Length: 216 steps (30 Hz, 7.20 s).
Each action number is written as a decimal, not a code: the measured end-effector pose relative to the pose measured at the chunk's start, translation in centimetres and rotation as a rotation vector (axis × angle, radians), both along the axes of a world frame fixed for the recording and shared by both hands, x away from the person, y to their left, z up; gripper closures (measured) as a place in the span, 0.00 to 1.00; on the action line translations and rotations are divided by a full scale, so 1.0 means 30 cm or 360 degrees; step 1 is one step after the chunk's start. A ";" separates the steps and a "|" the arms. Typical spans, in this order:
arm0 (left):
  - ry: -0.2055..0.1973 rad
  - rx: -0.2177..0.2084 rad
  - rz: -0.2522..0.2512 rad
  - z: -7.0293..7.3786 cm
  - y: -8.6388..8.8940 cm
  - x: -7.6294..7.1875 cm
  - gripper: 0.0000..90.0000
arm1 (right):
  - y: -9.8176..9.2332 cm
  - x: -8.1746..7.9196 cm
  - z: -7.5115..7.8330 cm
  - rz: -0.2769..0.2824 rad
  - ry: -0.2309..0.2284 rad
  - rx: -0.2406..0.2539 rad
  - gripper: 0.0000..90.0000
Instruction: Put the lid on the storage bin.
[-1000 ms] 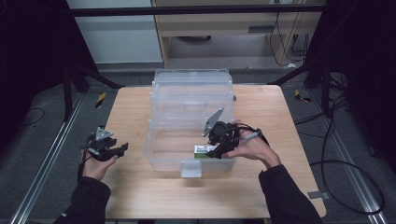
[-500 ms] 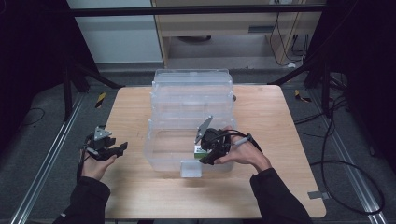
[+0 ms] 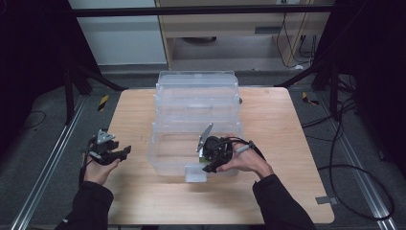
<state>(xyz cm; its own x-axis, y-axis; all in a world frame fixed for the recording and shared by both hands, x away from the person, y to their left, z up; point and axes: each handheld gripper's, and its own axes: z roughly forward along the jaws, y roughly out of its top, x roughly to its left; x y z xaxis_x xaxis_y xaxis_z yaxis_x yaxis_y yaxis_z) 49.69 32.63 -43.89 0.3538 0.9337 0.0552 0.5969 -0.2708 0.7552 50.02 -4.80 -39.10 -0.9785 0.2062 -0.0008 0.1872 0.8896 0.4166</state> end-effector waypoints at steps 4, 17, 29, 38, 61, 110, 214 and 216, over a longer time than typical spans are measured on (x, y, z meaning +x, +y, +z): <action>0.0002 0.0008 -0.0001 -0.001 0.001 0.000 0.48 | 0.013 0.003 -0.018 0.0010 0.0015 -0.0038 0.66; -0.0009 0.0001 -0.0010 0.006 -0.005 -0.001 0.48 | 0.029 0.004 -0.045 0.0026 0.0075 -0.0042 0.72; -0.0074 -0.0028 -0.0052 0.054 -0.015 -0.011 0.47 | 0.023 0.003 -0.047 0.0016 0.0080 -0.0019 0.73; -0.0166 -0.0061 -0.0171 0.147 -0.039 -0.003 0.48 | 0.024 0.003 -0.046 0.0019 0.0079 -0.0023 0.73; -0.0286 -0.0008 -0.0596 0.329 -0.213 0.080 0.49 | 0.023 0.002 -0.046 0.0032 0.0075 -0.0024 0.73; -0.0215 0.0350 -0.1041 0.537 -0.410 0.333 0.49 | 0.020 0.004 -0.047 0.0071 0.0073 -0.0012 0.73; 0.0009 0.0908 -0.1578 0.490 -0.570 0.204 0.98 | 0.027 -0.010 -0.046 0.0062 0.0044 -0.0044 0.74; 0.0008 0.0914 -0.1578 0.489 -0.570 0.194 0.98 | 0.025 -0.010 -0.047 0.0070 0.0042 -0.0037 0.74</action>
<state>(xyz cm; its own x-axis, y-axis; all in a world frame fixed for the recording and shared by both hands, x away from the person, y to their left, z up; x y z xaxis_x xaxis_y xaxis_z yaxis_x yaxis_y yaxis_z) 55.51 15.54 -29.23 0.9216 0.0814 0.3795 -0.0690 -0.9279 0.3663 49.71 -4.05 -40.50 -0.9864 0.1632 0.0210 0.1584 0.9065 0.3913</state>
